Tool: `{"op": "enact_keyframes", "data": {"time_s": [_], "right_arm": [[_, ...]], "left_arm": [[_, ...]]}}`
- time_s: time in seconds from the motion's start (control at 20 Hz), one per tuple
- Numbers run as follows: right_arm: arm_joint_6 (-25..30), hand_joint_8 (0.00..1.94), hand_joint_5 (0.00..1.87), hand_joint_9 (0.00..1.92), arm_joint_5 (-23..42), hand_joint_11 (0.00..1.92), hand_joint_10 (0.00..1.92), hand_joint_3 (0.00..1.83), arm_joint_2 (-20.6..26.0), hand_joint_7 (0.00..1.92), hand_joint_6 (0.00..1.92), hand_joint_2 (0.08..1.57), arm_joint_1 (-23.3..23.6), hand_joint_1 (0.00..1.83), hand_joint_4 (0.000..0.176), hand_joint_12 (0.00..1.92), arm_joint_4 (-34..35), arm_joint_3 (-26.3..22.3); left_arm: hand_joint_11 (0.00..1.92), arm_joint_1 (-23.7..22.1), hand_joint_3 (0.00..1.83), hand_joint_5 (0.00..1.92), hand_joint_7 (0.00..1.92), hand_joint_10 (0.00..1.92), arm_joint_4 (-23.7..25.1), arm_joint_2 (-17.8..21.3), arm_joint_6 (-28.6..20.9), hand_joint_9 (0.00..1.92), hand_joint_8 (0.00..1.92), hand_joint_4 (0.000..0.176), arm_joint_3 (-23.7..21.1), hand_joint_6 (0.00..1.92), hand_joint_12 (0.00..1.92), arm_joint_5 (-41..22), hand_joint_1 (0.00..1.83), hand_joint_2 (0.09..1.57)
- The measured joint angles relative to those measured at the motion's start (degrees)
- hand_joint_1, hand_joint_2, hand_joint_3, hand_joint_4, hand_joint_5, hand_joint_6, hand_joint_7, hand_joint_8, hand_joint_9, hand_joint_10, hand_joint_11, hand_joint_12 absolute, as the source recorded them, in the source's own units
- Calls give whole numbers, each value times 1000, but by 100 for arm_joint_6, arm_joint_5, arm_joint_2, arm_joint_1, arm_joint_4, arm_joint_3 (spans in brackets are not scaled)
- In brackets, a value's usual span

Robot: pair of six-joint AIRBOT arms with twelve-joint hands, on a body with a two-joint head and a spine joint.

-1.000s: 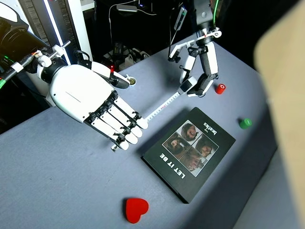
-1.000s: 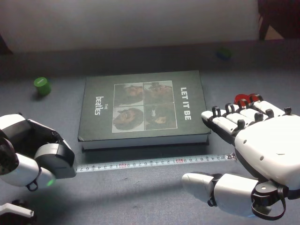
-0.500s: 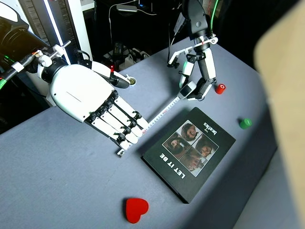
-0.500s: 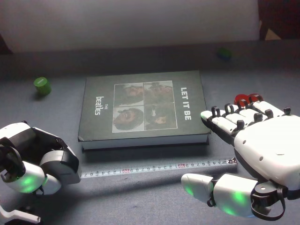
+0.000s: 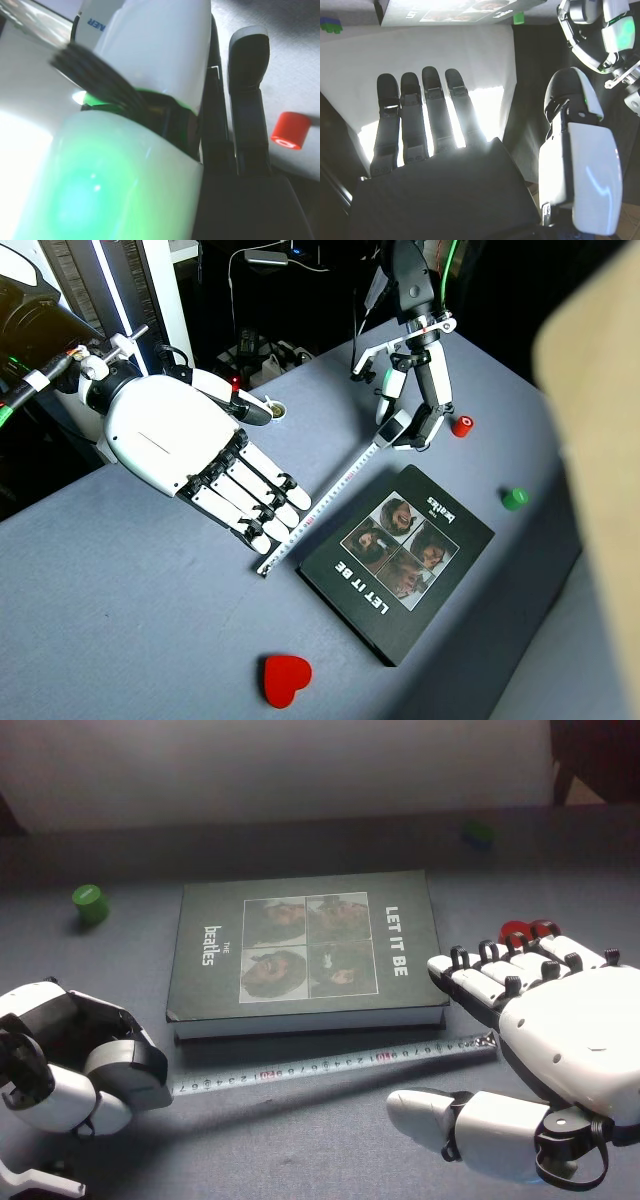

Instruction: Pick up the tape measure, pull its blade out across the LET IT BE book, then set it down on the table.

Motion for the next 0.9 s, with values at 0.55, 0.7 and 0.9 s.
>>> {"op": "enact_keyframes", "data": {"time_s": [0.55,0.7,0.9], "right_arm": [[15,1,138,152,-2,0,1,1,0,185,3,1068,0,0,0,681,-13,0],[20,1,135,153,-4,0,1,0,0,186,1,1068,0,0,0,668,-13,0],[35,1,134,152,-2,0,0,1,0,185,0,1070,0,0,0,667,-15,0]], "left_arm": [[549,90,0,778,861,0,323,20,-280,832,0,0,-7,0,658,-28,1039,1137],[540,96,0,760,817,0,365,85,-280,789,0,0,0,0,657,-9,1000,1128],[508,39,0,723,770,0,507,138,-299,745,0,0,216,0,649,13,957,1096]]}}
